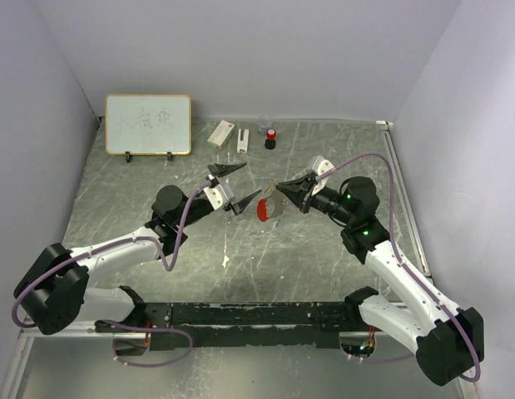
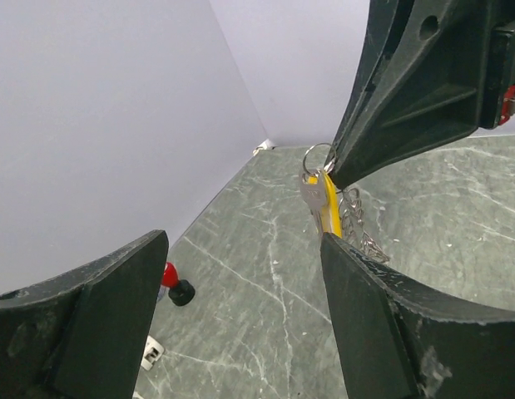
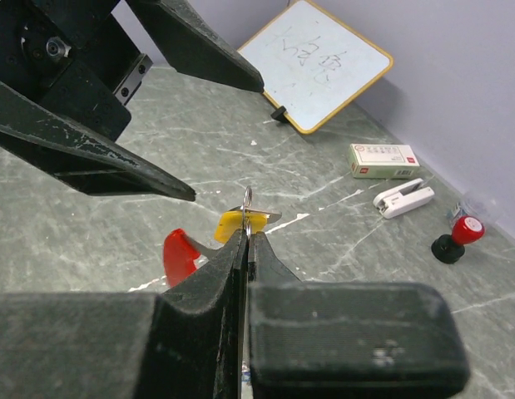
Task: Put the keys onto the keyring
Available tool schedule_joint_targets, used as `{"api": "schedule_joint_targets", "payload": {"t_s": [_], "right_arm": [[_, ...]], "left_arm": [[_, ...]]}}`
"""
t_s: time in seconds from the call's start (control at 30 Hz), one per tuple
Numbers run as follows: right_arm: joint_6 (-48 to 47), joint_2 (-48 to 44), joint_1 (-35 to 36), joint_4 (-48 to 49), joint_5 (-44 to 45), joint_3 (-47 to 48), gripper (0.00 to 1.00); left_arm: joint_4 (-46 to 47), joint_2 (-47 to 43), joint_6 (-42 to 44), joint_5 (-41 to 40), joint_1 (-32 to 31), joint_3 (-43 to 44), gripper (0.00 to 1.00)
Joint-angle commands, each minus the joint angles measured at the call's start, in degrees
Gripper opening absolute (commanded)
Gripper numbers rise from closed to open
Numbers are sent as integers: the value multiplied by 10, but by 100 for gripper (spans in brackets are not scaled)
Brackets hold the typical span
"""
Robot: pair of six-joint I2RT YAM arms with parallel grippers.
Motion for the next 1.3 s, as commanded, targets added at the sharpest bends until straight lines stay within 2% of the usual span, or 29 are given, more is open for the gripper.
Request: {"api": "schedule_joint_targets", "payload": {"t_s": [0.0, 0.53, 1.0, 1.27], "right_arm": [[2, -13, -3, -1, 1, 20, 0], [11, -8, -5, 17, 0, 16, 0], [23, -7, -4, 26, -12, 10, 0], [26, -7, -4, 30, -13, 6, 0]], "left_arm": [[50, 16, -15, -14, -12, 8, 84], [33, 49, 12, -56, -70, 21, 82], [88, 92, 38, -93, -83, 35, 78], [81, 107, 53, -91, -87, 51, 68]]}}
